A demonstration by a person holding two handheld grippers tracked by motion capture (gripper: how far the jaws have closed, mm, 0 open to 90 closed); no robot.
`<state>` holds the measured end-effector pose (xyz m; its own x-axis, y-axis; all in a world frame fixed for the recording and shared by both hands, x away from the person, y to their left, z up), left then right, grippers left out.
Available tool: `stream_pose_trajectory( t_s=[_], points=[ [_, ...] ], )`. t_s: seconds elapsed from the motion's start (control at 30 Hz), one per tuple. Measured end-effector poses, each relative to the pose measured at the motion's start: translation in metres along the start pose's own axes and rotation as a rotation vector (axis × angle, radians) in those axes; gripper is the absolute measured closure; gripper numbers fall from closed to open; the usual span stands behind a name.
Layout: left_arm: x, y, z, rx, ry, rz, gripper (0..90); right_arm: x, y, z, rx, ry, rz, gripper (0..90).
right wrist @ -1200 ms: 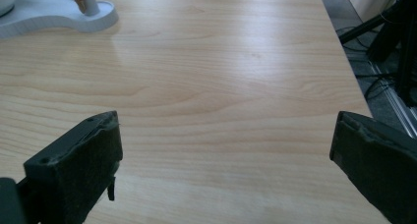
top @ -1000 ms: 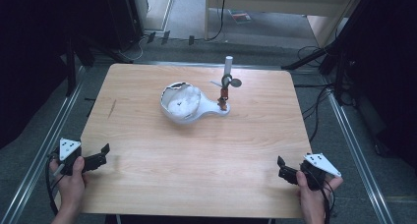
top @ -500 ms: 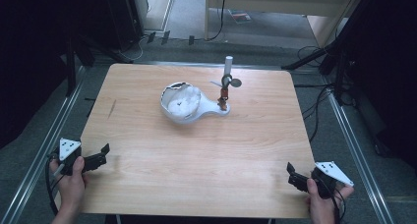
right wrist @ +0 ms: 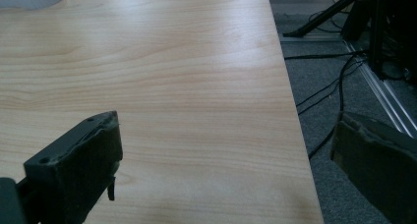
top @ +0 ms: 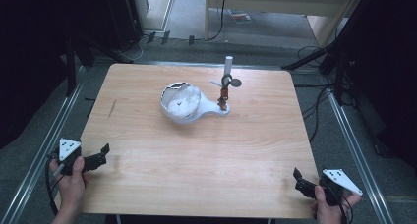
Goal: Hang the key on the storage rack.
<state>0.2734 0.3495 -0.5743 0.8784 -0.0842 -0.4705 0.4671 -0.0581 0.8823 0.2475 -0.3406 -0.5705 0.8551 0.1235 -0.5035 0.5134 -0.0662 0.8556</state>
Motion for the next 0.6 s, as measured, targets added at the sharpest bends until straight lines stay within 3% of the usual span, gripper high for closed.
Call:
stream_pose_trajectory(
  t_s=[0.23,0.43,0.6],
  points=[
    [-0.0003,0.0,-0.0003,-0.002,0.002,0.001,0.3,-0.0015,-0.0023,0.0001,0.018,0.008,0.002,0.0],
    [-0.0002,-0.0001,-0.0003,-0.002,0.001,0.0,0.4,-0.0006,-0.0029,-0.002,-0.006,0.003,-0.007,0.0],
    [-0.0001,-0.0001,-0.0003,-0.001,0.001,-0.003,0.3,-0.0007,-0.0027,0.0,0.016,0.008,-0.007,0.0]
  ],
)
Point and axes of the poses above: each handheld gripper's, and its own axes: x roughly forward along the jaws, y roughly out of its top, z roughly to its right, the point moved 5 cm from there along x, roughly forward along the jaws, and after that the axes turned 3 degrees about x, right-handed, at the moved point
